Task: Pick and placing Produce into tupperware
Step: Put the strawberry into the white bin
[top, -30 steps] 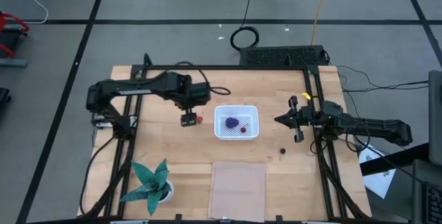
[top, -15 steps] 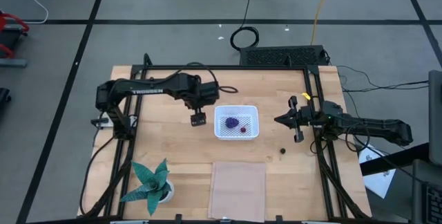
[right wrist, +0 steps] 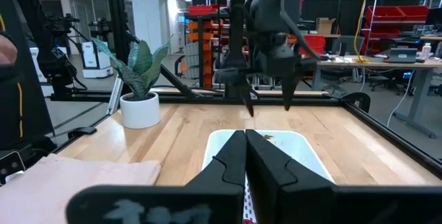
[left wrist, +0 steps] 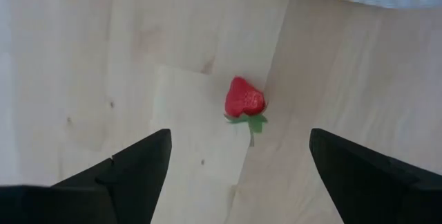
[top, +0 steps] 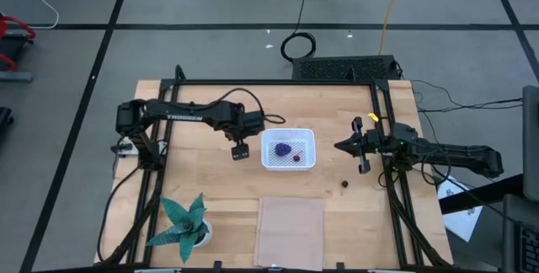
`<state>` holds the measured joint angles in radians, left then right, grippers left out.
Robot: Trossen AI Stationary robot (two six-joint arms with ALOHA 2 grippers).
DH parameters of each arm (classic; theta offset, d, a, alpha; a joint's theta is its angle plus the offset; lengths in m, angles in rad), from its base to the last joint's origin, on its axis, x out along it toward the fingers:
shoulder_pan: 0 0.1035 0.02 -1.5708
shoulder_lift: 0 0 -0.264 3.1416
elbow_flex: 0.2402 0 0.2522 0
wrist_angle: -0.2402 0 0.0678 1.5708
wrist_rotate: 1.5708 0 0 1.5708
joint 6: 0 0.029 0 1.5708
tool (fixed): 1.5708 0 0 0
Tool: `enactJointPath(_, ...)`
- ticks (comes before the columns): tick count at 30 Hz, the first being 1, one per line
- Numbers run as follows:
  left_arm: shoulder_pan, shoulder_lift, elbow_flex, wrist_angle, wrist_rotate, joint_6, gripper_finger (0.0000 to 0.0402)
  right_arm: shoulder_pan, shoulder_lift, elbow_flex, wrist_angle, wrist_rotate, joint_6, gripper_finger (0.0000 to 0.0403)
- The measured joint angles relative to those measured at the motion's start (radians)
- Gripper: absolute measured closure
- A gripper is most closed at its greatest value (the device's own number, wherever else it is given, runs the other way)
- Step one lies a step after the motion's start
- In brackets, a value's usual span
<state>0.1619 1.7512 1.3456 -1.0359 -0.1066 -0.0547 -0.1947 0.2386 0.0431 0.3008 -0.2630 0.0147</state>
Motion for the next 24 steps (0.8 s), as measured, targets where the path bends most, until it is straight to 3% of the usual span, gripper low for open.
enactJointPath(8,0.003,0.001,-0.068,0.173,0.071,-0.005,0.0053,0.000,0.000,0.000,0.001,0.000,0.000,0.0403)
enactJointPath(17,0.014,0.001,-0.104,0.175,0.064,-0.113,0.0053,0.000,0.000,0.000,0.007,0.000,0.000,0.0403)
enactJointPath(24,0.012,0.001,-0.108,0.167,0.061,-0.033,0.0053,0.000,0.000,0.000,0.017,0.000,0.026,0.0403)
